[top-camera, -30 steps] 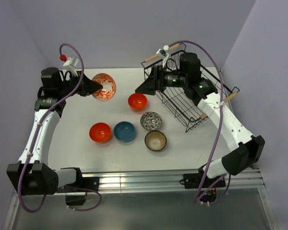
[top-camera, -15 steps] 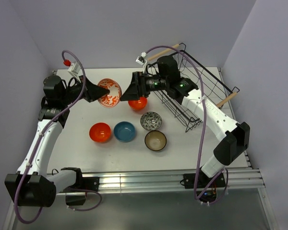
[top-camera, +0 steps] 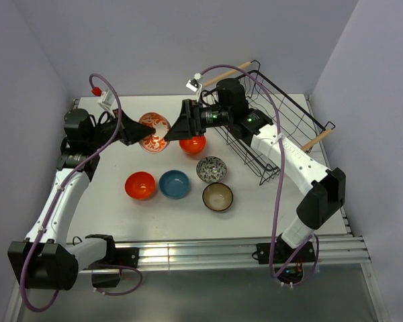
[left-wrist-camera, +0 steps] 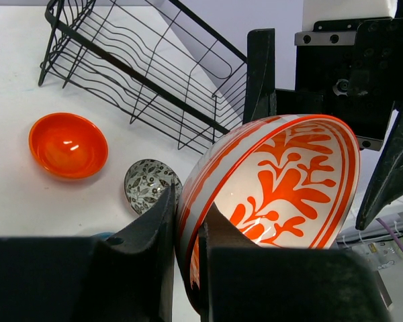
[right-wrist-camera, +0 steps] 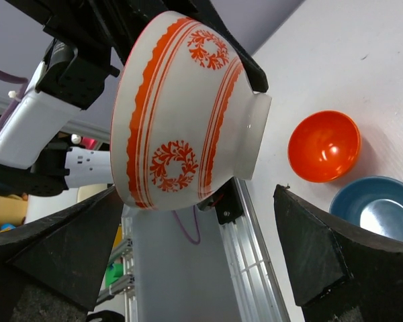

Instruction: Load the bowls into the dish rack

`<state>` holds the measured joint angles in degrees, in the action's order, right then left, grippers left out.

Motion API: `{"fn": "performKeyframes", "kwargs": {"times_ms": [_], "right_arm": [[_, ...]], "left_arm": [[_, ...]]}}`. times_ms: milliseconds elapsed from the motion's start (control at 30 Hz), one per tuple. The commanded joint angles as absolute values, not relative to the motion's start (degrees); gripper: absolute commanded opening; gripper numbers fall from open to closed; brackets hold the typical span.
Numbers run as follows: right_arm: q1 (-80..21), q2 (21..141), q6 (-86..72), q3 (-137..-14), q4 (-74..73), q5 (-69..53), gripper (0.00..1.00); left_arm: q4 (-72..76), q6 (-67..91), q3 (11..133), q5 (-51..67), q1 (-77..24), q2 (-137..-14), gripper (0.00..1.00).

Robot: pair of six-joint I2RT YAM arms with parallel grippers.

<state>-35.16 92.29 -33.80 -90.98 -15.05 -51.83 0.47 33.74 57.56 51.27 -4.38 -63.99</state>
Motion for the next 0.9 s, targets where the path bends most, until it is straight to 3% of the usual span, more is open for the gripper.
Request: {"fn": "performKeyframes", "kwargs": {"times_ms": [0, 500, 867], "right_arm": [[-35.6, 91.2, -33.0, -92.8, -13.7, -48.7, 1.0], [-36.2, 93.7, -37.9, -93.4, -10.2, -51.1, 0.99], [-36.5, 94.2, -37.9, -93.4, -9.8, -50.8, 0.9]], "left_arm": [[6.2, 35.1, 57.8, 53.2, -4.6, -62.6, 0.0], [7.6, 36.2, 57.0, 54.3, -5.1, -63.3, 0.0], [9.5, 39.2, 55.8, 54.8, -5.2, -64.3, 0.0]]}}
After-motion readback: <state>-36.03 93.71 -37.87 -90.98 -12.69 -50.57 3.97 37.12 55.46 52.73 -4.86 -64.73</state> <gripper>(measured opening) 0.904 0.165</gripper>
